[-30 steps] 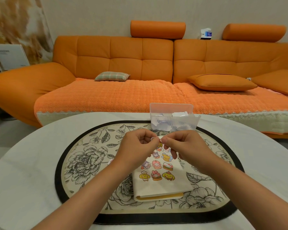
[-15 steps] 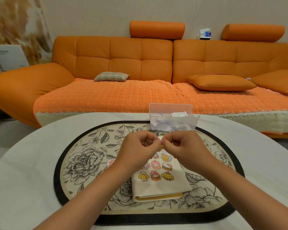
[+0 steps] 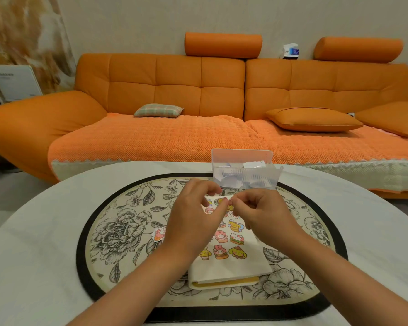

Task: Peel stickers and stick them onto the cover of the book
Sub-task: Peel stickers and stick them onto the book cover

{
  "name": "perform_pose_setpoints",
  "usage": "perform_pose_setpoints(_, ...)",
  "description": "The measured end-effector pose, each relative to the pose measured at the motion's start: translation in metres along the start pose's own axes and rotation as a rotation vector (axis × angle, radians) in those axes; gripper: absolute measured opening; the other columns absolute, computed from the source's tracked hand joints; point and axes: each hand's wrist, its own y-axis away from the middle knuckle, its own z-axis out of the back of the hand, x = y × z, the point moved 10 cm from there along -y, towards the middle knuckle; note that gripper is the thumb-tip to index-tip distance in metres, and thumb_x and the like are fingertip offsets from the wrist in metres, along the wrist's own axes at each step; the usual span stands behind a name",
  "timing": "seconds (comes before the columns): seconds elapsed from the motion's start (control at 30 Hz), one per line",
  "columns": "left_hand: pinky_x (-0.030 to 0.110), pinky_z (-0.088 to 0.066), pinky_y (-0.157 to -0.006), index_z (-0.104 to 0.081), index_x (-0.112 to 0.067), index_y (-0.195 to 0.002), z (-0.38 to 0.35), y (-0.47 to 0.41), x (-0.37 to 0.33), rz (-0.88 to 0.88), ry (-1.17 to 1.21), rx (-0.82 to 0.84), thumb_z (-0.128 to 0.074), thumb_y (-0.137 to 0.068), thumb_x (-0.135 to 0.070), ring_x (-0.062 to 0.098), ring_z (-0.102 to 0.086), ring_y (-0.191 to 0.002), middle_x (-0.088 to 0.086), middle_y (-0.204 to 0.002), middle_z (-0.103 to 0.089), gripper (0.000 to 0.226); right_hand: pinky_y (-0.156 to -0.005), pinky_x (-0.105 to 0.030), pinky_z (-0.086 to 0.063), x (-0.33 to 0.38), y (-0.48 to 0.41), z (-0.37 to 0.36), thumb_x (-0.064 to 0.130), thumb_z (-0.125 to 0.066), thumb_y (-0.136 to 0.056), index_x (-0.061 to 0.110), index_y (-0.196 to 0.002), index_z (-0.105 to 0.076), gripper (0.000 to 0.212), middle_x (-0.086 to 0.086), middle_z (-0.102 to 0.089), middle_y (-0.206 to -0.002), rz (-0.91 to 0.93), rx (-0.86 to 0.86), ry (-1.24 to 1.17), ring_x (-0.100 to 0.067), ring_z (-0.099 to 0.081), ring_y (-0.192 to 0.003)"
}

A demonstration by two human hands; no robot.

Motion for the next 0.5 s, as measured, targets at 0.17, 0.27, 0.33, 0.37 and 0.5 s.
perform_pose_setpoints(0.17, 0.014, -0.037, -0.053, -0.07, -0.031, -0.085, 0.0, 0.001, -0.018, -0.132, -0.223, -0.01, -0.074, -0.086, -0.034, 0.002, -0.05, -0.068, -0.015, -0.077, -0.057, 0.005, -0.049, -0.014, -0.037, 0.004, 0.0, 0.009, 0.021, -0.066, -0.092, 0.023, -0.083, -0.078, 0.016, 0.023, -0.058, -0.052, 0.102, -0.124, 0.156, -0.002, -0.049, -0.049)
perform_pose_setpoints(0.27, 0.014, -0.043, -0.056, -0.076, -0.033, -0.084, -0.011, 0.003, 0.01, 0.212, 0.058, 0.109, -0.074, -0.086, -0.033, -0.003, -0.059, -0.063, -0.016, -0.073, -0.068, 0.003, -0.052, -0.013, -0.038, 0.009, 0.002, 0.012, 0.021, -0.068, -0.092, 0.025, -0.086, -0.078, 0.013, 0.031, -0.058, -0.057, 0.145, -0.155, 0.213, -0.001, -0.052, -0.053)
perform_pose_setpoints(0.33, 0.013, -0.046, -0.054, -0.077, -0.031, -0.082, -0.018, 0.007, 0.021, 0.347, 0.181, 0.149, -0.074, -0.087, -0.031, -0.002, -0.065, -0.059, -0.013, -0.071, -0.072, 0.006, -0.051, -0.013, -0.036, 0.011, 0.003, 0.011, 0.022, -0.068, -0.091, 0.027, -0.085, -0.078, 0.012, 0.035, -0.058, -0.061, 0.167, -0.159, 0.251, 0.0, -0.055, -0.058)
perform_pose_setpoints(0.37, 0.014, -0.046, -0.052, -0.078, -0.03, -0.082, -0.02, 0.008, 0.023, 0.387, 0.23, 0.162, -0.073, -0.087, -0.03, 0.0, -0.067, -0.058, -0.011, -0.072, -0.073, 0.007, -0.051, -0.013, -0.034, 0.013, 0.004, 0.01, 0.024, -0.068, -0.091, 0.029, -0.085, -0.077, 0.012, 0.037, -0.058, -0.063, 0.178, -0.156, 0.273, 0.0, -0.056, -0.059)
perform_pose_setpoints(0.5, 0.014, -0.044, -0.048, -0.079, -0.025, -0.083, -0.025, 0.011, 0.028, 0.477, 0.318, 0.179, -0.072, -0.088, -0.027, 0.009, -0.07, -0.059, -0.007, -0.073, -0.075, 0.009, -0.054, -0.019, -0.032, 0.015, 0.005, 0.008, 0.028, -0.068, -0.09, 0.033, -0.084, -0.076, 0.011, 0.038, -0.057, -0.067, 0.203, -0.156, 0.313, -0.002, -0.055, -0.06)
